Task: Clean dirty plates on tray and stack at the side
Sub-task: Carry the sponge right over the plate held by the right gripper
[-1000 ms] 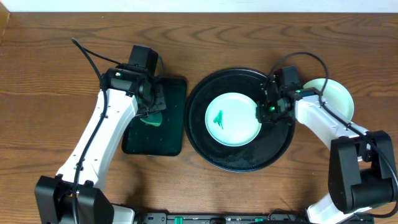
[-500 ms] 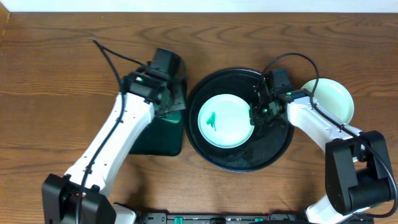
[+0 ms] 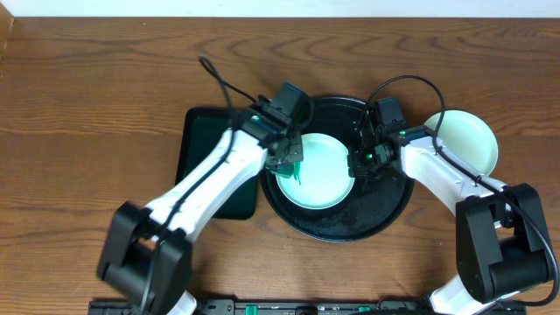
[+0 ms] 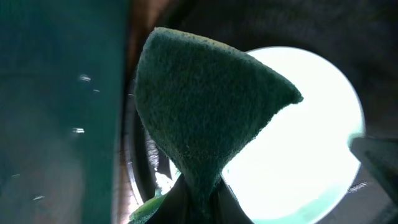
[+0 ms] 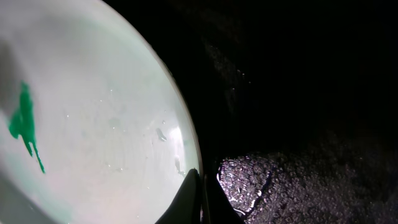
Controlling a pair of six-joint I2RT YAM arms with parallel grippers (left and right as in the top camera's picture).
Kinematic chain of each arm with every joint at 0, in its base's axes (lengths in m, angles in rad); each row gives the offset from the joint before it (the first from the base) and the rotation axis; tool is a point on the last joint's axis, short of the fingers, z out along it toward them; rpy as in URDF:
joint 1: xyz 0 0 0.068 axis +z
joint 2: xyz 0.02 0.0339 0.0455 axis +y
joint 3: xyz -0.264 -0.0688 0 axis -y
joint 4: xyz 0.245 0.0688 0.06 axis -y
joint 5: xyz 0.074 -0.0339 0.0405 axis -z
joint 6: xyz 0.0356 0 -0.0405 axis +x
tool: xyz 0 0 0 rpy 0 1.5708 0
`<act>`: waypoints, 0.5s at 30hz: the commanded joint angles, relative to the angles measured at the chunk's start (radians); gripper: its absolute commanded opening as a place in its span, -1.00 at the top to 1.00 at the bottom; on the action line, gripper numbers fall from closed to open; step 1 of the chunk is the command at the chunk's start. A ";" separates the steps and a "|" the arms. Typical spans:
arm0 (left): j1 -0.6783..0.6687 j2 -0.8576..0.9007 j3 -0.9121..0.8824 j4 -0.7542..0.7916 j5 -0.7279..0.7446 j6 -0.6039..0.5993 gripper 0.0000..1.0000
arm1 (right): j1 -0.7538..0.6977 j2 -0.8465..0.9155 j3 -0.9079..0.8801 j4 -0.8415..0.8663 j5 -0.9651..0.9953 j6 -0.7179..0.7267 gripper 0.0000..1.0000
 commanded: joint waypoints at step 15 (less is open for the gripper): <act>-0.039 0.119 0.016 0.055 -0.005 -0.058 0.85 | 0.006 0.010 -0.005 0.000 -0.005 0.013 0.97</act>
